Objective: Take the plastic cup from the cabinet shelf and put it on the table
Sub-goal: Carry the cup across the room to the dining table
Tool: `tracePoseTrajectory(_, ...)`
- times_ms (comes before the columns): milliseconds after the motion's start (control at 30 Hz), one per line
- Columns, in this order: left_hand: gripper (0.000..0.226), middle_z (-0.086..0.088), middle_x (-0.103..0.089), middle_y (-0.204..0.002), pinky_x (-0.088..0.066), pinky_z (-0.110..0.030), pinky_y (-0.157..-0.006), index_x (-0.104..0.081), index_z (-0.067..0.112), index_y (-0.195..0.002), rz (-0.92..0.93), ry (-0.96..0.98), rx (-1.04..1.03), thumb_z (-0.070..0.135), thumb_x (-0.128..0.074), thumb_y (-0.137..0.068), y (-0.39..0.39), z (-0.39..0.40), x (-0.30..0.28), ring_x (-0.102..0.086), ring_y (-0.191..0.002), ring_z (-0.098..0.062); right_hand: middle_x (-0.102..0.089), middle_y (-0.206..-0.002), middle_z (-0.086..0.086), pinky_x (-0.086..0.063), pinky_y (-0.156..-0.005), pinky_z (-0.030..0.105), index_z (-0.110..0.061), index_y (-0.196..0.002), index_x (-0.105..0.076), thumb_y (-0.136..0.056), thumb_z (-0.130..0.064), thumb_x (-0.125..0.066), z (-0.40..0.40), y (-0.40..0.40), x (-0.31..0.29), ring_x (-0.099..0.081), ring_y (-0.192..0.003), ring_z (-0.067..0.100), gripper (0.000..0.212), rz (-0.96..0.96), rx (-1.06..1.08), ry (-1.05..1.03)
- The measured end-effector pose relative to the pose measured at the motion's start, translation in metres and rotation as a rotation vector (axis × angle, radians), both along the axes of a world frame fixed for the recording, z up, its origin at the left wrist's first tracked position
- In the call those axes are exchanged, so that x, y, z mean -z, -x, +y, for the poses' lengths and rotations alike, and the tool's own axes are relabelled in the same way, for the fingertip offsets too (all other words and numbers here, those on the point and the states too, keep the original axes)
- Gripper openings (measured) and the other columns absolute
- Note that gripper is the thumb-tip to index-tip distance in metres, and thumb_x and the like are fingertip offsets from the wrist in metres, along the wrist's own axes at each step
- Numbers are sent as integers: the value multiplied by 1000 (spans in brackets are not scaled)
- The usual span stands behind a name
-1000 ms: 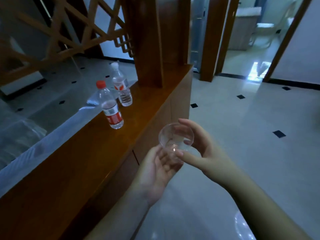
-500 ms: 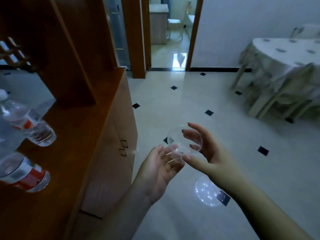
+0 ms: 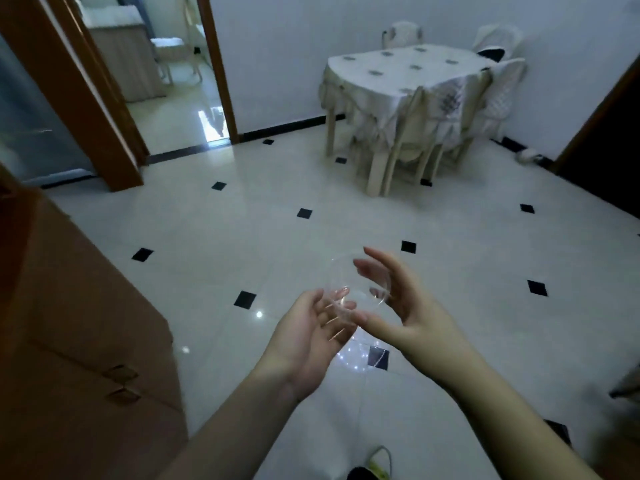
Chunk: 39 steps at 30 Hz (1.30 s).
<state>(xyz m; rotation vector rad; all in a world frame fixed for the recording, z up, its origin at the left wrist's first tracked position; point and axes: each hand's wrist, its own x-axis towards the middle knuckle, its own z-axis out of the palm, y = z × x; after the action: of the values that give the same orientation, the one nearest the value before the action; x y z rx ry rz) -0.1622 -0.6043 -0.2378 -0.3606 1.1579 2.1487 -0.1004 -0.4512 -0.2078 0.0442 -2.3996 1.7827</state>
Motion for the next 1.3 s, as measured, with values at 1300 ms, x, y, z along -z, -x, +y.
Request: tracePoseTrajectory(1300, 59, -13, -73, -107, -57, -26, -72, -68, 2, -110, 92, -21, 504, 35, -75, -61, 382, 393, -7, -71, -91, -20, -55, -134, -27, -47, -103, 34, -55, -133, -42, -71, -49, -78, 355, 330, 5, -50, -124, -11, 72, -58, 499, 117)
